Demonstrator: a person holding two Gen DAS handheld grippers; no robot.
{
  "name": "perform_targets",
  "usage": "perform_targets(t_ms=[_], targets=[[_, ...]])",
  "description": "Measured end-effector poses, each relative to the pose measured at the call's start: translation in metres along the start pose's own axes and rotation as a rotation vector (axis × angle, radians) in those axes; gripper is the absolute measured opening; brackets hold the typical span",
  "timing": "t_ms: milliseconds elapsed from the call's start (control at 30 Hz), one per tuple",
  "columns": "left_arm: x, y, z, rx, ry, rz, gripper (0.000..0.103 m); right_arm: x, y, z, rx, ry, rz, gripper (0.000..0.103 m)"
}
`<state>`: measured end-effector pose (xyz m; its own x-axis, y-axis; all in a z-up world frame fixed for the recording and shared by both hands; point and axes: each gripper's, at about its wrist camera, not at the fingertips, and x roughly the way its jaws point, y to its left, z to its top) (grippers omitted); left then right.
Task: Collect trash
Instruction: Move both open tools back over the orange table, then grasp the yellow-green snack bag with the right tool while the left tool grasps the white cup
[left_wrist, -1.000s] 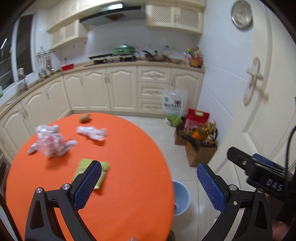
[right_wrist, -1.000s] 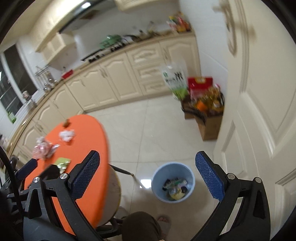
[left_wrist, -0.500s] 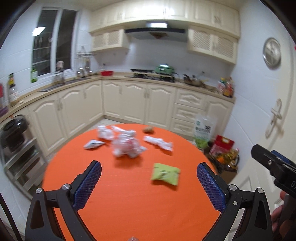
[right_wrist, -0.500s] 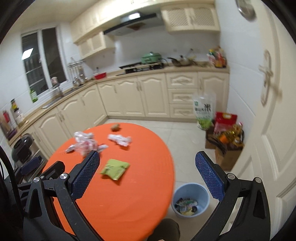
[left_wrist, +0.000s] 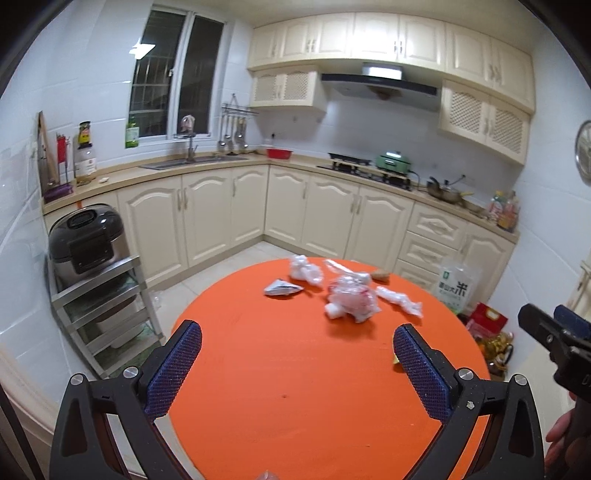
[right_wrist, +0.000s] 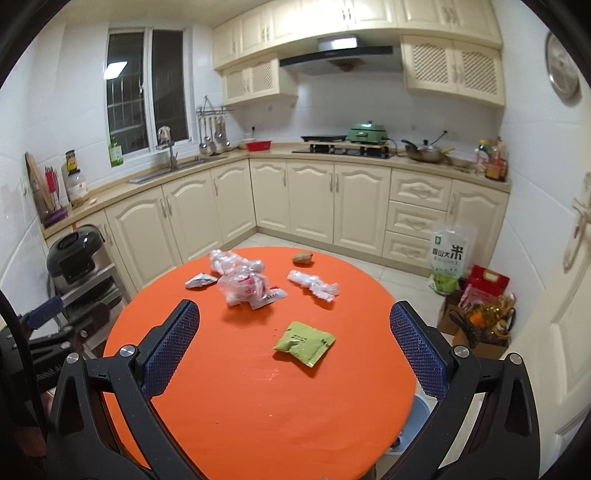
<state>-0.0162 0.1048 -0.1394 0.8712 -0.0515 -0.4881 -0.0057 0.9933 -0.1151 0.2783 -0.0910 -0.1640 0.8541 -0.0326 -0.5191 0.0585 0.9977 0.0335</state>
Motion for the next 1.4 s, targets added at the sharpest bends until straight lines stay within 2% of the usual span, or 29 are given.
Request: perform_targets(t_ms=[267, 367, 567, 733, 1100, 1167, 1300, 1400], targets=[[0.021, -0.010, 0.017, -0.004, 0.038, 0.022, 0.102, 0.039, -0.012, -0.015, 0.011, 0.097, -0.007, 0.103], [0.048, -0.016, 0.043, -0.004, 0.051, 0.024, 0.102, 0.055, -0.017, -0.021, 0.016, 0.133, -0.006, 0.103], [0.086, -0.011, 0.059, -0.013, 0.078, 0.024, 0.102, 0.096, -0.022, -0.037, 0.024, 0.221, -0.001, 0.103], [0.118, -0.005, 0.061, -0.004, 0.099, 0.019, 0.102, 0.131, -0.025, -0.051, 0.042, 0.292, 0.009, 0.103], [0.204, -0.028, 0.064, 0.036, 0.181, 0.012, 0.102, 0.199, -0.033, -0.070, 0.070, 0.406, 0.009, 0.103], [0.223, -0.034, 0.066, 0.041, 0.199, 0.010, 0.102, 0.210, -0.037, -0.074, 0.074, 0.431, 0.009, 0.095], [0.252, -0.043, 0.069, 0.046, 0.230, 0.004, 0.102, 0.217, -0.032, -0.072, 0.010, 0.419, -0.007, 0.088], [0.276, -0.050, 0.073, 0.054, 0.250, -0.001, 0.102, 0.217, -0.029, -0.070, -0.030, 0.412, -0.003, 0.070]])
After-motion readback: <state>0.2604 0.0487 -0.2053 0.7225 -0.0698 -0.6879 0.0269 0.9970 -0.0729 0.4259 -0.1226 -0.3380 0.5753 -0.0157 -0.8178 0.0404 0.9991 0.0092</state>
